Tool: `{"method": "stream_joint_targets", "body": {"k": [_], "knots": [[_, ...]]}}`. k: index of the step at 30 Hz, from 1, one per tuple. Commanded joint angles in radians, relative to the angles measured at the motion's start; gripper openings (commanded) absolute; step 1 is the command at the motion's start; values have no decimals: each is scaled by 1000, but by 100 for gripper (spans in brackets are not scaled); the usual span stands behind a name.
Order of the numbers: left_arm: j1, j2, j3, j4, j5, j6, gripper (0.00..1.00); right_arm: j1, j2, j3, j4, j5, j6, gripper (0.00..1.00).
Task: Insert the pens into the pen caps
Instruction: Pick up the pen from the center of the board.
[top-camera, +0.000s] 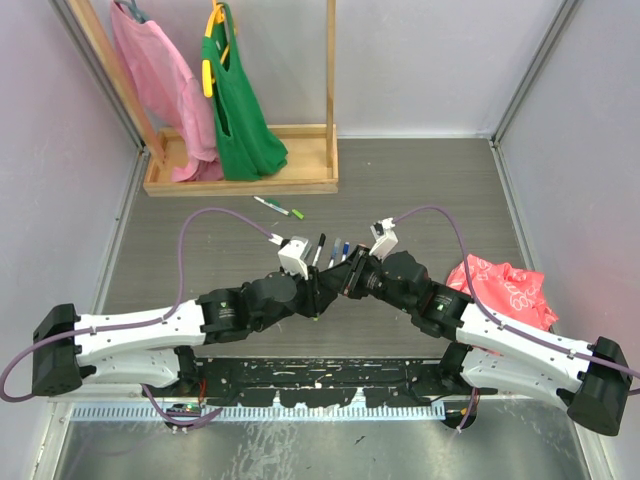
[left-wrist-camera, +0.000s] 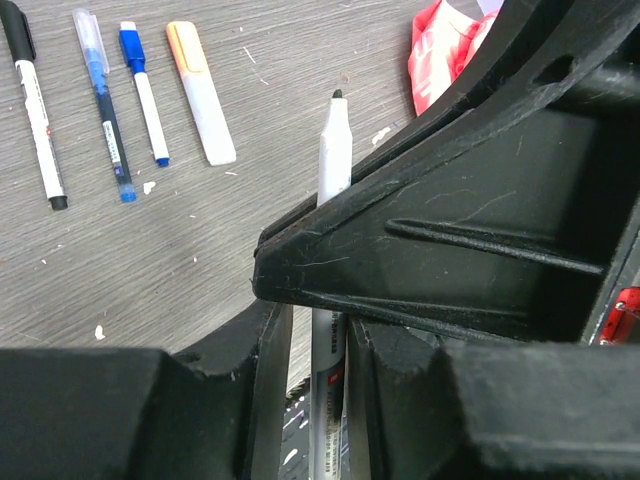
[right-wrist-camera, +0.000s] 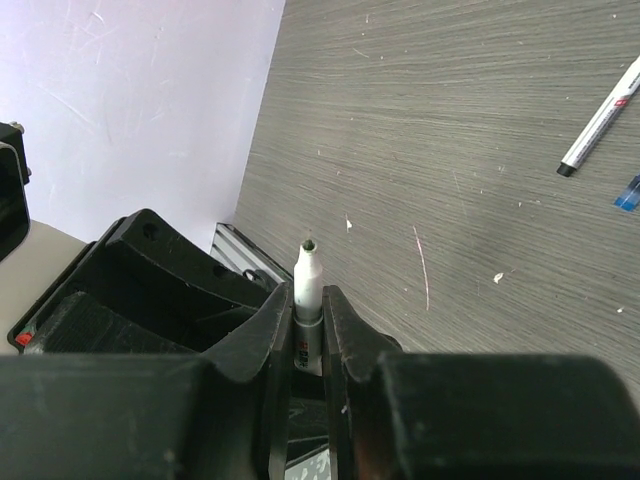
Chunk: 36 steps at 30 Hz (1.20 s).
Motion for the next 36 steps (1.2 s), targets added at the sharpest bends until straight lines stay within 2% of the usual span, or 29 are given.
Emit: {"method": "stream_joint_targets", "body": {"k": [1, 5, 9, 12, 18, 22, 26, 31, 36], "knots": [[16, -40, 30, 30, -63, 17, 26, -1, 2, 15, 42, -22, -30, 0], [27, -51, 27, 25, -64, 17, 21, 0, 13, 24, 42, -24, -36, 0], [37, -53, 23, 20, -59, 16, 7, -1, 25, 31, 44, -28, -40, 0], [42, -58, 15, 14, -57, 16, 0, -1, 27, 39, 40, -24, -48, 6], [66, -67, 2, -22, -39, 12, 0, -1, 27, 58, 12, -2, -67, 19], [78, -85, -12, -45, -31, 17, 0, -1, 20, 78, -18, 22, -83, 35], [81, -119, -37, -84, -37, 18, 0, -1, 20, 125, -85, 66, -118, 46], [82, -193, -55, -199, -84, 11, 0, 0, 40, 192, -169, 133, -199, 49], [86, -320, -53, -372, -158, 5, 0, -2, 148, 334, -319, 210, -364, 52]]}}
